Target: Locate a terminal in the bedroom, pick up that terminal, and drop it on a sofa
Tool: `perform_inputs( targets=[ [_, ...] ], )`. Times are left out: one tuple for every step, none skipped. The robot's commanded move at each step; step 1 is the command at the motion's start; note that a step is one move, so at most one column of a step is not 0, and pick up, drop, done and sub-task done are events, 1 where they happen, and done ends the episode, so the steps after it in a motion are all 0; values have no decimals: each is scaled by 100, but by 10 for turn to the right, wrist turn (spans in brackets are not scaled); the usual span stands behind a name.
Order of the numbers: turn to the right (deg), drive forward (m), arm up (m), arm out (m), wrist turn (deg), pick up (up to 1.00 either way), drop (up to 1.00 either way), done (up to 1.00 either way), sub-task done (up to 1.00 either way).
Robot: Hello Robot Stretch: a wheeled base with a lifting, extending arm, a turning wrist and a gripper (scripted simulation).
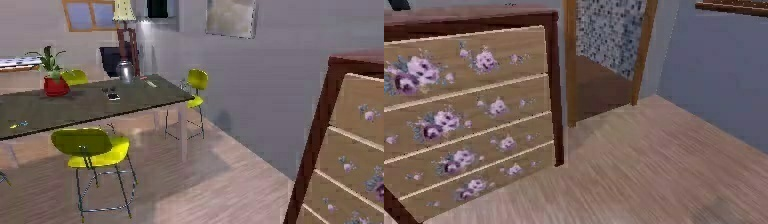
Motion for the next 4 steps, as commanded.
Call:
perform_inputs(
  targets=[
    [-450,0,0,0,0,0,0,0,0],
    [-300,0,0,0,0,0,0,0,0],
    [0,100,0,0,0,0,0,0,0],
    [0,100,0,0,0,0,0,0,0]
  ],
)
